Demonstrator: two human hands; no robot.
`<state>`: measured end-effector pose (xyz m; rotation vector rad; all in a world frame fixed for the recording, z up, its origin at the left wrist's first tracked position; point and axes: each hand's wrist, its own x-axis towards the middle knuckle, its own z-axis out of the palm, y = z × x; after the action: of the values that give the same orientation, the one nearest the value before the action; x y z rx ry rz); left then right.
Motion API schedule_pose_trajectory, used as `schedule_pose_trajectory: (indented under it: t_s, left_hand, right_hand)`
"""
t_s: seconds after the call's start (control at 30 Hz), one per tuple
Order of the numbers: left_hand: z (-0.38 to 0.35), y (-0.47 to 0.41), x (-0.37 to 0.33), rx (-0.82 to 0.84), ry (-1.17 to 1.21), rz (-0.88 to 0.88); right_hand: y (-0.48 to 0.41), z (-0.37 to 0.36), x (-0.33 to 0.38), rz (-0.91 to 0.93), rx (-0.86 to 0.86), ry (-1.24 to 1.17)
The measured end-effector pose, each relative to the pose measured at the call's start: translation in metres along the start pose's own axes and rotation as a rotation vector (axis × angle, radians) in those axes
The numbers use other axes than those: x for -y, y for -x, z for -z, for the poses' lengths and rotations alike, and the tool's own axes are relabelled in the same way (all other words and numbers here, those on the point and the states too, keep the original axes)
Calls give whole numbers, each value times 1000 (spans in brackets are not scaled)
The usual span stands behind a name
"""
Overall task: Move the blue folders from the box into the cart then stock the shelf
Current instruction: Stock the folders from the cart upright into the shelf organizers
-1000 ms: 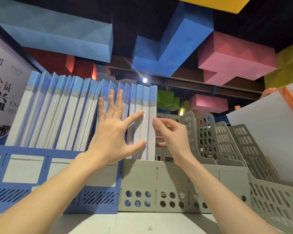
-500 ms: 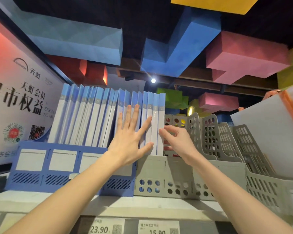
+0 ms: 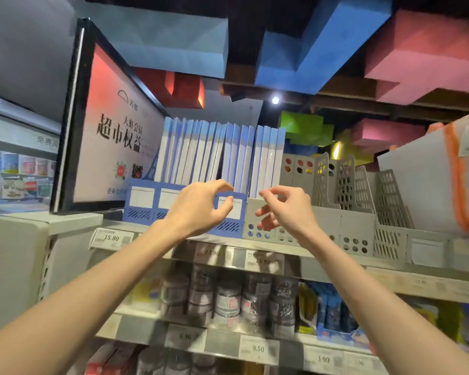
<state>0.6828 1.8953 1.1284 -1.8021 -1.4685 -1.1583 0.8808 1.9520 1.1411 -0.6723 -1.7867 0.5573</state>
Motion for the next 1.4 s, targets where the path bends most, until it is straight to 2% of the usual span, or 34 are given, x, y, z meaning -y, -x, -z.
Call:
schedule_pose_trajectory:
  t_s: [0.13, 0.37, 0.63, 0.97, 1.13, 1.4]
  left_hand:
    - [26, 82, -23, -54, 21, 115]
    - [81, 269, -14, 69, 30, 347]
    - [149, 482, 29, 44, -53, 861]
    - [244, 676, 102, 86, -139, 1320]
    - [302, 740, 167, 135, -121, 1440]
    - [356, 811, 261, 145, -65, 1627]
  right_hand:
    - [75, -35, 7, -37, 99, -167]
    - [229, -140, -1, -218, 334, -421]
    - [381, -262, 6, -431, 673, -499]
    - [516, -444, 39, -577, 1119, -450]
    - [560, -554, 64, -545, 1249, -386]
    - [616, -697, 83, -486, 1363, -108]
